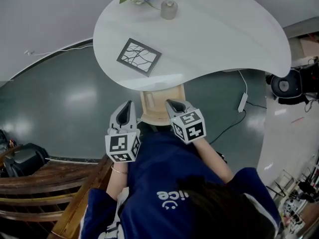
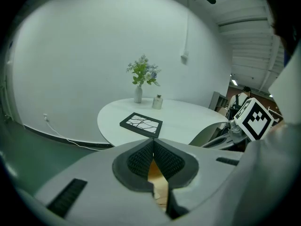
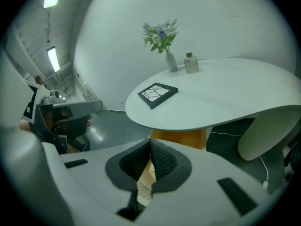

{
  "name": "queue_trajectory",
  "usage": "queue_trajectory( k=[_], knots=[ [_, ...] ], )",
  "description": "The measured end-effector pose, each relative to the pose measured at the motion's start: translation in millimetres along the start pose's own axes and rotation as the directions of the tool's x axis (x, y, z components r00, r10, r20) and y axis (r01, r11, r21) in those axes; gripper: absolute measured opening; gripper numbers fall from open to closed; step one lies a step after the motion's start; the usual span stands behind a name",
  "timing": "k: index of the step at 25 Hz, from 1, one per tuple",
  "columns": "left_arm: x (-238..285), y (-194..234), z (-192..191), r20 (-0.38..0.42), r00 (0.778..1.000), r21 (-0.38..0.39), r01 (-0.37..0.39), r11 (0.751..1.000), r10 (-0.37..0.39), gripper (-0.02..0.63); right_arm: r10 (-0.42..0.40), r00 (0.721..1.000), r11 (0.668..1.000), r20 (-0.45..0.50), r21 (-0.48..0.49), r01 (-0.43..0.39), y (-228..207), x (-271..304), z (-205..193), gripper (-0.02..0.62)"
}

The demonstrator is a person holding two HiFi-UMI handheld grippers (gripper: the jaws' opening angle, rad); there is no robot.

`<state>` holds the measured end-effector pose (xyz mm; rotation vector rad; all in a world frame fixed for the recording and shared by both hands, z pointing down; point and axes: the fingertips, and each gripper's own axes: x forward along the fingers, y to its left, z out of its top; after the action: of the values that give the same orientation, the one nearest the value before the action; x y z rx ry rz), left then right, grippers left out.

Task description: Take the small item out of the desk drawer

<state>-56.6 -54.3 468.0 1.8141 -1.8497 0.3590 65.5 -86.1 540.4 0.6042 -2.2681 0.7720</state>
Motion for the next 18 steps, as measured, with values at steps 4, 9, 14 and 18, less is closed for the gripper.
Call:
queue_trajectory(
  k=[4,9,14,18],
  knots=[
    [3.2,4.8,-0.9,-0.008,1.000,-0.018,-0.021,1.000,0.021,0.003,0.002,0.999,1.000,-0.035,-0.015,-0.003,-0.6,6.1,3.5,0.009],
    [9.4,15.2,5.3,0.003,1.000,-0.035,-0.029,0.999,0.029,0.003,0.009,0.996,0.999,-0.087,-0.043,-0.013,7.9,21.5,3.6,0.009],
    [12.0,21.1,7.2,-0.005,1.000,-0.027,-0.022,0.999,0.022,0.004,0.035,0.983,0.997,-0.183,-0.063,-0.047,16.2,44.3,-8.9,0.058],
    [8.2,27.3,0.2,-0.027,0.999,-0.020,-0.027,0.999,0.027,0.004,0.049,0.965,0.992,-0.257,-0.096,-0.076,22.9,63.1,-23.3,0.112]
  ],
)
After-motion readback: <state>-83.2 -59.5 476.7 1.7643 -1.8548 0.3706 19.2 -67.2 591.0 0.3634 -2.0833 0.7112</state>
